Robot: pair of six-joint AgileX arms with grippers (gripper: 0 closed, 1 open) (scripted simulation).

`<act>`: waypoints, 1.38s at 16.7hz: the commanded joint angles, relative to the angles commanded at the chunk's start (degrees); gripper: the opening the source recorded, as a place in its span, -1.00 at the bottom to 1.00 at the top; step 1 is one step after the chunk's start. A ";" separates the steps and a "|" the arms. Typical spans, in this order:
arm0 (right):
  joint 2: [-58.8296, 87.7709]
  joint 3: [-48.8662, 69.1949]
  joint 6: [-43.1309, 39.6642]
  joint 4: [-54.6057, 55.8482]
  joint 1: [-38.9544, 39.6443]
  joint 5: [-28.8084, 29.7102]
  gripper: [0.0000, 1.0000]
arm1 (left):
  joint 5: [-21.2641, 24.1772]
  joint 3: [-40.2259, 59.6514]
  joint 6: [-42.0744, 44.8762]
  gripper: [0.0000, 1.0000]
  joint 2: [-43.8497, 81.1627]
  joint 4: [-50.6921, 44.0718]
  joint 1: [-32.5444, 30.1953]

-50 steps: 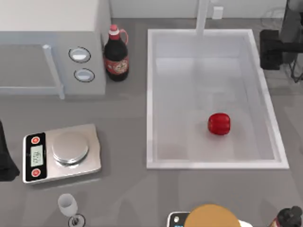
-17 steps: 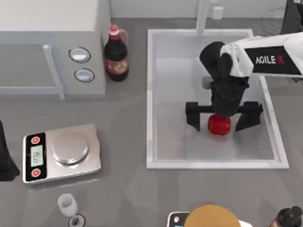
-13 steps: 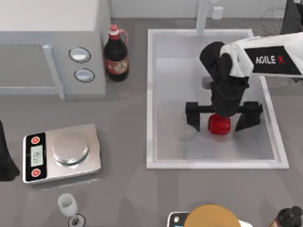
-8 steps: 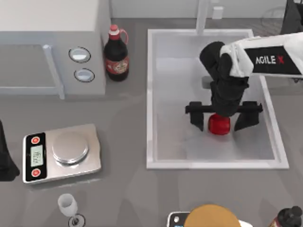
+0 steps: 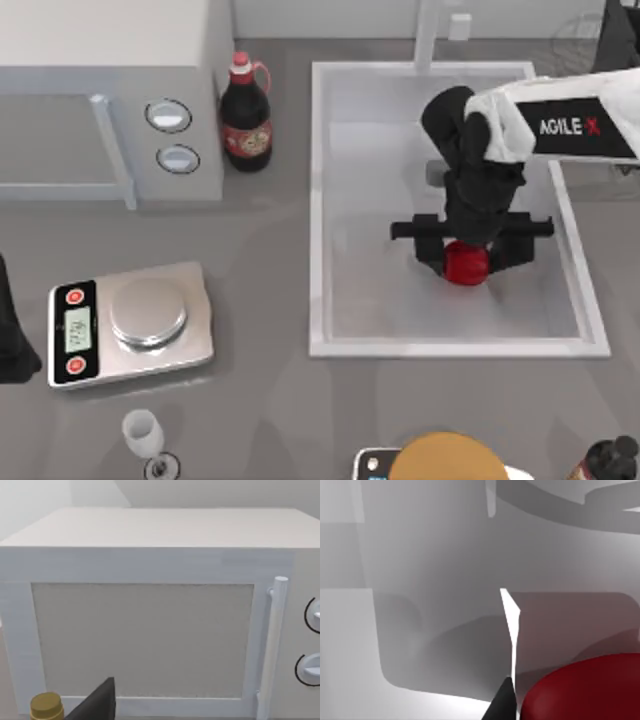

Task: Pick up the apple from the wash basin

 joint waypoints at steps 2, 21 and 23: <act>0.00 0.00 0.00 0.00 0.00 0.00 -1.00 | 0.00 0.00 0.00 1.00 0.00 0.00 0.00; 0.23 49.46 -0.41 -47.33 -0.14 1.08 -1.00 | 0.00 0.00 0.00 1.00 0.00 0.00 0.00; 0.13 57.01 -0.52 -54.80 -0.25 1.08 -1.00 | 0.00 0.00 0.00 1.00 0.00 0.00 0.00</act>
